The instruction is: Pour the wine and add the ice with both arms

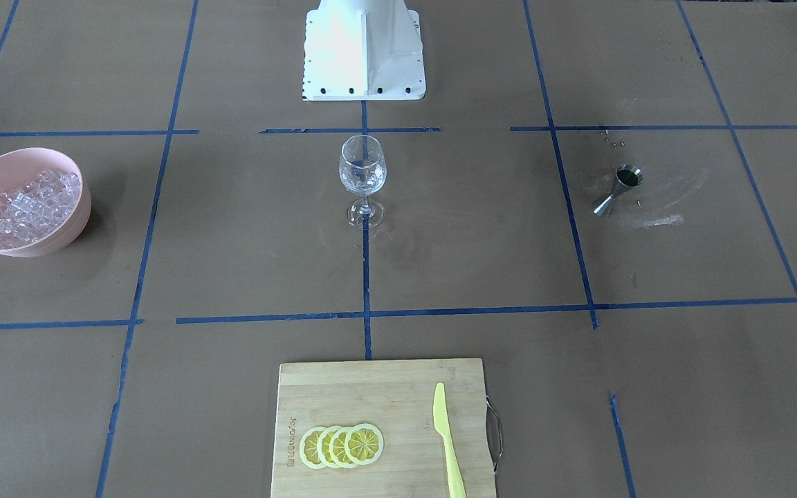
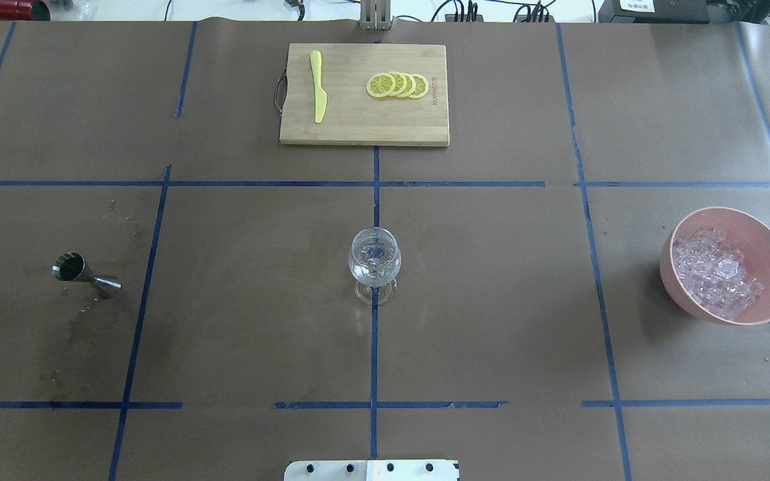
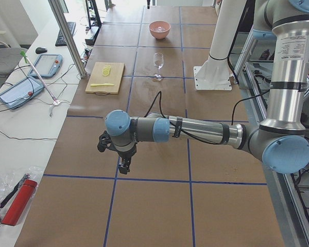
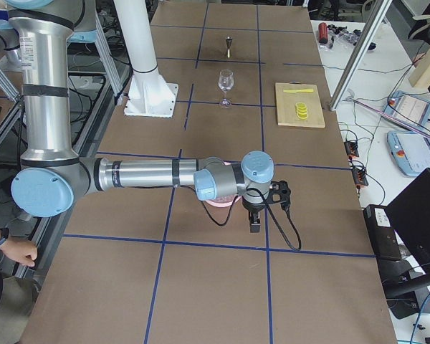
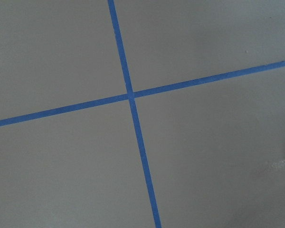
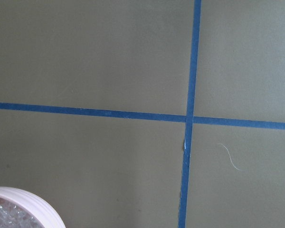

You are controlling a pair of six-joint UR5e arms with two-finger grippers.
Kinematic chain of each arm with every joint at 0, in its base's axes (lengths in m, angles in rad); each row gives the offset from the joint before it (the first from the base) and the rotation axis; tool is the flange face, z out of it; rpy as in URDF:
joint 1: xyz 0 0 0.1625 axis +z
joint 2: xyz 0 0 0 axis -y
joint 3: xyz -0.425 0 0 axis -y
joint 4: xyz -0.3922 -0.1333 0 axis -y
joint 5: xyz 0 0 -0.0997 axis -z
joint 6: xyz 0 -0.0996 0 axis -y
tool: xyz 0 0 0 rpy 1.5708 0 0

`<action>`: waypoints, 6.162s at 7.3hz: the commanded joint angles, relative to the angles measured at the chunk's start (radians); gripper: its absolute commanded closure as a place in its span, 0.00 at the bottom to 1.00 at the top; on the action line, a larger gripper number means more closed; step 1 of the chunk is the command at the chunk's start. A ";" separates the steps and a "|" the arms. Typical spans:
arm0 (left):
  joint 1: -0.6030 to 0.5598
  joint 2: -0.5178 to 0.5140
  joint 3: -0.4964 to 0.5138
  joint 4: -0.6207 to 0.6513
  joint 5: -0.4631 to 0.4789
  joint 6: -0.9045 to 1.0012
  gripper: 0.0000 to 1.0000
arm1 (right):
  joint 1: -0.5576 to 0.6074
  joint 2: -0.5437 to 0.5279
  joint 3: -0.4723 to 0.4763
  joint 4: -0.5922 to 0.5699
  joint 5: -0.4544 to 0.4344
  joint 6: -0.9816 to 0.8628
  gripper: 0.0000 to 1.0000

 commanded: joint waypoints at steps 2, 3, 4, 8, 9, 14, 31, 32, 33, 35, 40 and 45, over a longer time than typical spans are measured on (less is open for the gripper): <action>-0.002 0.017 -0.062 -0.006 0.004 0.002 0.00 | 0.034 0.020 0.004 -0.059 -0.001 -0.134 0.00; -0.003 0.021 -0.064 -0.009 0.006 0.003 0.00 | 0.034 0.022 0.002 -0.057 -0.003 -0.132 0.00; 0.001 0.021 -0.059 -0.013 0.003 0.003 0.00 | 0.034 0.020 0.004 -0.051 -0.003 -0.132 0.00; -0.006 0.027 -0.074 -0.017 -0.008 0.005 0.00 | 0.034 0.000 0.003 -0.046 0.002 -0.119 0.00; -0.005 0.026 -0.079 -0.017 -0.010 0.005 0.00 | 0.033 0.000 0.002 -0.045 0.003 -0.122 0.00; -0.005 0.015 -0.222 -0.017 -0.014 -0.081 0.00 | 0.031 -0.010 0.010 -0.045 0.010 -0.122 0.00; 1.164 0.549 -0.148 -1.719 1.124 -0.998 0.01 | 0.023 -0.020 0.030 0.003 0.065 -0.114 0.00; 1.261 0.549 -0.142 -1.719 1.235 -1.056 0.01 | 0.023 -0.020 0.030 0.003 0.065 -0.114 0.00; 1.390 0.537 -0.121 -1.716 1.395 -1.154 0.01 | 0.023 -0.021 0.030 0.003 0.065 -0.114 0.00; 1.518 0.436 -0.023 -1.713 1.620 -1.265 0.01 | 0.023 -0.021 0.030 0.003 0.063 -0.116 0.00; 1.521 0.282 0.088 -1.715 1.852 -1.308 0.01 | 0.023 -0.020 0.039 0.006 0.063 -0.116 0.00; 1.523 0.178 0.196 -1.713 2.000 -1.218 0.03 | 0.023 -0.020 0.056 0.006 0.063 -0.114 0.00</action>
